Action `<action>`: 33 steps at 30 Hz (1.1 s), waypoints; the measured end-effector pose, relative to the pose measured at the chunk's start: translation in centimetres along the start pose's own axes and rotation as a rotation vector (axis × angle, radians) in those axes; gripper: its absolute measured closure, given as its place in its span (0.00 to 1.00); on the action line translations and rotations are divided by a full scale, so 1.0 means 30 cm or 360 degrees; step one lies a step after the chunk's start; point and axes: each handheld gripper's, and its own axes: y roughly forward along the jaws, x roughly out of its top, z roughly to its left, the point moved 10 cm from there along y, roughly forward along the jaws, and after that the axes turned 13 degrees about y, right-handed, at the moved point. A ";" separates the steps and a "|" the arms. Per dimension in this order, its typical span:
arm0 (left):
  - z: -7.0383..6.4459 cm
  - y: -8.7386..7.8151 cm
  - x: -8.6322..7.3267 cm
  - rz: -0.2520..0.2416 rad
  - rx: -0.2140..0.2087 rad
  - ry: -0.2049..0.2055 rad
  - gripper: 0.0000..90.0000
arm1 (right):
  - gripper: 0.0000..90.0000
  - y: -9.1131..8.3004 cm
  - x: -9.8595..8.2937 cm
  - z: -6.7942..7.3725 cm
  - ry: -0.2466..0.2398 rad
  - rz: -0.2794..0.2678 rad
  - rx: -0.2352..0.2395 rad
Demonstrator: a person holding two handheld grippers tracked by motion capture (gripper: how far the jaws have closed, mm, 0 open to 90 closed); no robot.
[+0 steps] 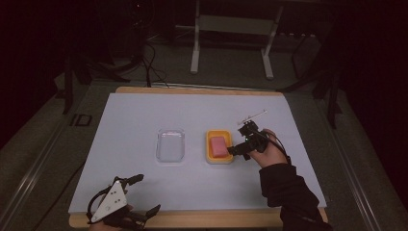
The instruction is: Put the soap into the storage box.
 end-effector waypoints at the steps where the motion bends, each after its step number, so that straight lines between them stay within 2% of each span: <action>1: -0.001 0.001 0.000 0.0004 0.0000 0.0001 0.00 | 0.15 -0.006 -0.008 0.000 -0.0031 -0.0008 0.0014; 5: -0.001 0.001 -0.001 0.0006 0.0003 0.0000 0.00 | 0.15 -0.016 -0.045 -0.006 -0.0112 -0.0016 0.0041; 8: 0.000 0.002 -0.002 0.0006 0.0005 -0.0003 0.00 | 0.15 -0.016 -0.075 -0.011 -0.0111 -0.0003 0.0082; 14: -0.002 0.002 -0.001 0.0004 0.0003 -0.0002 0.00 | 0.15 -0.015 -0.120 -0.032 -0.0125 -0.0036 0.0083; 16: -0.002 0.002 -0.001 0.0004 0.0003 -0.0002 0.00 | 0.15 -0.016 -0.142 -0.047 -0.0137 -0.0067 0.0079; 20: -0.002 0.003 -0.001 0.0004 0.0004 -0.0002 0.00 | 0.15 -0.019 -0.168 -0.068 -0.0109 -0.0135 0.0084; 23: -0.003 0.004 -0.001 0.0008 -0.0001 0.0001 0.00 | 0.15 -0.017 -0.190 -0.089 -0.0102 -0.0165 0.0054; 26: -0.004 0.003 -0.001 0.0006 -0.0002 0.0002 0.00 | 0.15 -0.017 -0.204 -0.094 -0.0103 -0.0189 0.0067; 32: -0.004 0.003 0.000 0.0004 -0.0003 0.0003 0.00 | 0.14 -0.006 -0.248 -0.128 -0.0153 -0.0243 0.0070; 33: -0.004 0.003 -0.001 0.0005 -0.0004 0.0003 0.00 | 0.14 -0.007 -0.260 -0.138 -0.0189 -0.0268 0.0061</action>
